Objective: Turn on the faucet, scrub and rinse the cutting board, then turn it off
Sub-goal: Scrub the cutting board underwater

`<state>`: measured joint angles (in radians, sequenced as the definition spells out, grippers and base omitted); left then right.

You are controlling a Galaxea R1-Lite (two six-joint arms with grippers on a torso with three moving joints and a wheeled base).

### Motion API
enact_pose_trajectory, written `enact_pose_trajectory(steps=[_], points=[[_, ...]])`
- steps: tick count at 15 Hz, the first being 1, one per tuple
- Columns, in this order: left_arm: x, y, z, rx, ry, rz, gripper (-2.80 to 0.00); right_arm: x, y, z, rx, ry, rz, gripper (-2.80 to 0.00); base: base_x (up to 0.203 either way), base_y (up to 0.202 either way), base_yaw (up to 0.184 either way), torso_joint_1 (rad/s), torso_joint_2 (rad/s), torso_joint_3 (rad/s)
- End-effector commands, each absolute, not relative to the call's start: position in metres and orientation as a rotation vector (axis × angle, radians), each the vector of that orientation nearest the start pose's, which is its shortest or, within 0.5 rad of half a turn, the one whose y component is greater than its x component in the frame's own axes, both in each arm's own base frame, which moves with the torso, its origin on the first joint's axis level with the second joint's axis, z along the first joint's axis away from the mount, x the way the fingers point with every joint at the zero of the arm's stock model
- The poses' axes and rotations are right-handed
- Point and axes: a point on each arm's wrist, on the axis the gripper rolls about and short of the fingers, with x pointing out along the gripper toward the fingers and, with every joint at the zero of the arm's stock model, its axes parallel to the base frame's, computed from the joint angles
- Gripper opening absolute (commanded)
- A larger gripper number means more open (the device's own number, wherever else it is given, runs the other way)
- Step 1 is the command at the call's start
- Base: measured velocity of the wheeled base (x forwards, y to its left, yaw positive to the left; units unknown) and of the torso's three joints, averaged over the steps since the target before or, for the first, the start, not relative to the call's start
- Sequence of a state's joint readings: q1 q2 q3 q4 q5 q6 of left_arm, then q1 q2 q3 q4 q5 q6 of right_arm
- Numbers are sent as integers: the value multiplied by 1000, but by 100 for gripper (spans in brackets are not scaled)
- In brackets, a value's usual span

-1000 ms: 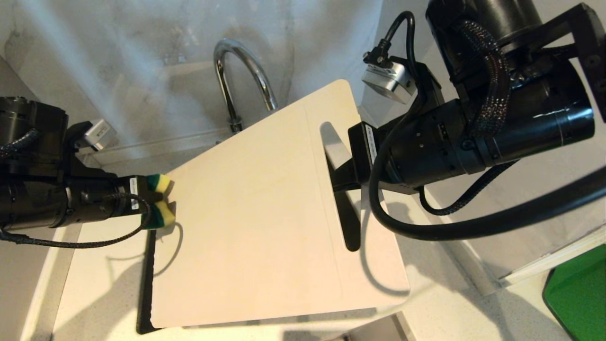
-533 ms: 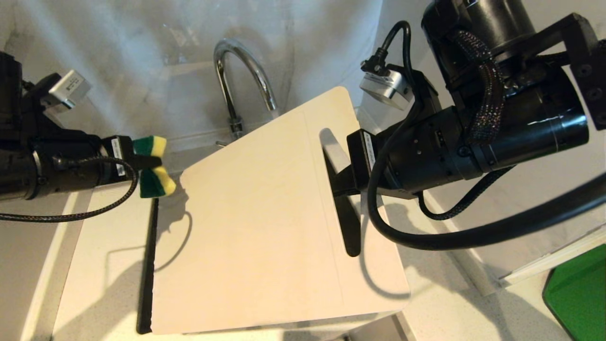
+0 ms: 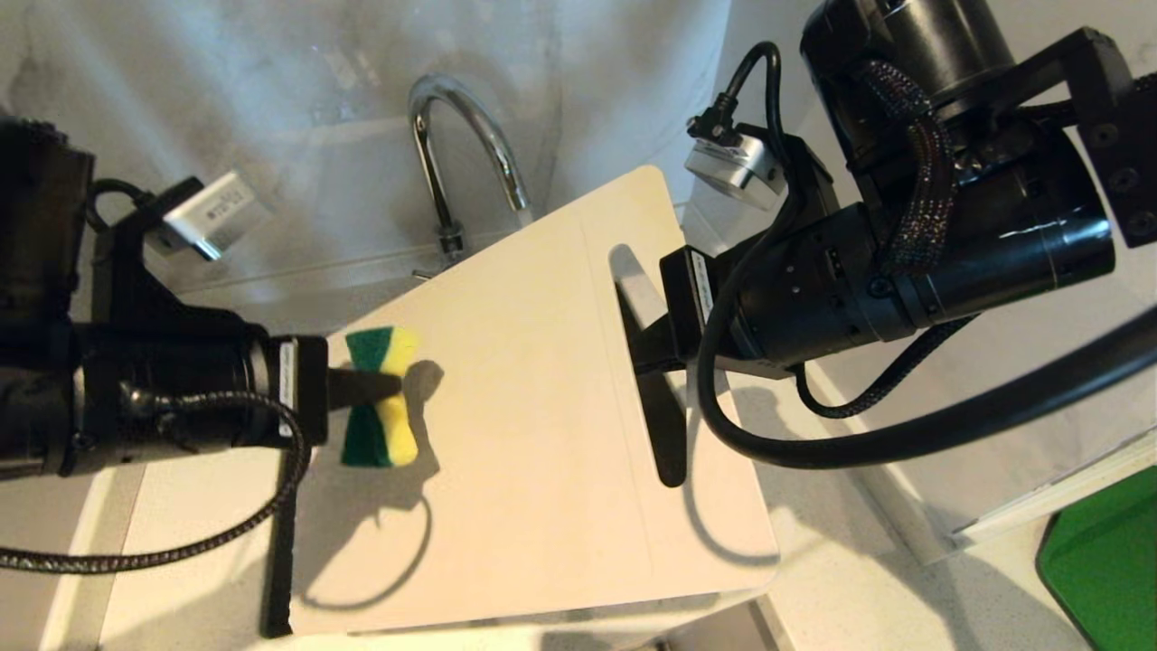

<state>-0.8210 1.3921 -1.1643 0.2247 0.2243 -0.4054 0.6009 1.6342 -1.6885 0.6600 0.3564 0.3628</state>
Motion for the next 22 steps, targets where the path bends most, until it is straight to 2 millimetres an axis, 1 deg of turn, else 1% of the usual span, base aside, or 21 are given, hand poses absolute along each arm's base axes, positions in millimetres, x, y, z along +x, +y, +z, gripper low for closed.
enact_pose_trajectory(steps=[1, 2, 5, 6, 8, 10, 14, 17, 20, 22], points=[[154, -170, 257, -95, 586, -477, -280, 221, 161, 326, 249, 790, 802, -280, 0, 0, 0, 0, 0, 0], [154, -170, 248, -77, 603, -453, -280, 220, 161, 327, 250, 788, 802, -280, 0, 0, 0, 0, 0, 0], [160, -165, 232, -82, 565, -398, -280, 218, 159, 330, 251, 776, 806, -280, 0, 0, 0, 0, 0, 0], [162, -159, 228, -85, 564, -370, -280, 217, 159, 331, 252, 773, 807, -280, 0, 0, 0, 0, 0, 0], [160, -142, 221, -96, 571, -325, -280, 217, 158, 331, 252, 771, 807, -280, 0, 0, 0, 0, 0, 0], [157, -125, 217, -111, 572, -279, -280, 217, 158, 331, 252, 771, 807, -280, 0, 0, 0, 0, 0, 0], [152, -100, 216, -144, 562, -234, -280, 216, 158, 332, 253, 769, 809, -280, 0, 0, 0, 0, 0, 0], [154, -89, 212, -148, 565, -179, -280, 213, 156, 335, 254, 758, 811, -280, 0, 0, 0, 0, 0, 0], [156, -80, 203, -159, 599, -156, -280, 211, 155, 336, 257, 752, 812, -280, 0, 0, 0, 0, 0, 0], [160, -77, 204, -183, 589, -160, -280, 210, 153, 338, 258, 746, 815, -280, 0, 0, 0, 0, 0, 0]])
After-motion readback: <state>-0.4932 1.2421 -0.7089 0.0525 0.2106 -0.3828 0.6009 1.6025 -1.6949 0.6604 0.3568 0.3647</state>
